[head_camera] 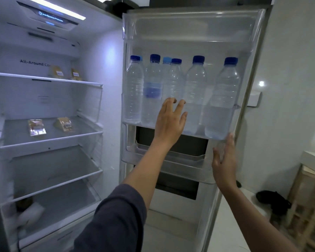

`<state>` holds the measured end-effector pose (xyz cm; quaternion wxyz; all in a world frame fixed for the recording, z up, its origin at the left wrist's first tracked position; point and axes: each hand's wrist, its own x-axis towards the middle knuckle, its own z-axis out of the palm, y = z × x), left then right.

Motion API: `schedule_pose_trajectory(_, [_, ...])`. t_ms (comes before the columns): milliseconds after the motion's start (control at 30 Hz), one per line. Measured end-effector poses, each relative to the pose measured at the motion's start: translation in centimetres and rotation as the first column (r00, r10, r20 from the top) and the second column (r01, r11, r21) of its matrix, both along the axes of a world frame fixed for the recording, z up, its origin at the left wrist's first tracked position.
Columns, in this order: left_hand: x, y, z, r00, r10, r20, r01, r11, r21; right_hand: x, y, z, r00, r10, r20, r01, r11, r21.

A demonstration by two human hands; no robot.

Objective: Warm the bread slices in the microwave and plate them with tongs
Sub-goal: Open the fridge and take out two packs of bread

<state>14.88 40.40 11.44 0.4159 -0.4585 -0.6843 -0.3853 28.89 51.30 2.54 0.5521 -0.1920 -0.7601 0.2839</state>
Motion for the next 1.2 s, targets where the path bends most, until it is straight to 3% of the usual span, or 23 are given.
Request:
schedule_pose_trajectory(233, [-1.0, -1.9, -1.4, 0.999, -0.035, 0.002, 0.035, 0.996, -0.077, -0.7, -3.3, -0.9, 0.99, -0.14, -0.032, 0.141, 0.99, 0.001])
schedule_pose_trajectory(367, [-3.1, -6.8, -4.2, 1.0, 0.007, 0.024, -0.003, 0.99, -0.142, -2.7, -8.3, -2.8, 0.975, -0.172, -0.141, 0.185, 0.98, 0.079])
schedule_pose_trajectory(500, [-6.3, -14.2, -7.5, 0.986, 0.118, 0.12, -0.092, 0.975, -0.204, -6.5, -14.2, -4.7, 0.995, 0.042, -0.091, -0.02, 0.973, 0.231])
schedule_pose_trajectory(633, [-9.7, -21.1, -9.3, 0.956, 0.217, 0.196, -0.171, 0.959, -0.228, -10.8, -20.9, -5.2, 0.958, 0.287, -0.014, -0.283, 0.951, 0.128])
schedule_pose_trajectory(700, [-11.3, -24.4, -9.5, 0.935, 0.268, 0.234, -0.221, 0.953, -0.21, -13.3, -23.3, -5.3, 0.94, 0.339, 0.025, -0.34, 0.937, 0.078])
schedule_pose_trajectory(900, [-16.7, -31.6, -9.9, 0.852, 0.394, 0.345, -0.367, 0.919, -0.144, -21.2, -28.0, -4.4, 0.86, 0.493, 0.136, -0.508, 0.851, 0.131])
schedule_pose_trajectory(1200, [-29.1, -34.0, -12.1, 0.697, 0.407, 0.59, -0.489, 0.872, -0.023, -38.7, -28.5, -2.3, 0.77, 0.615, 0.168, -0.629, 0.777, 0.036])
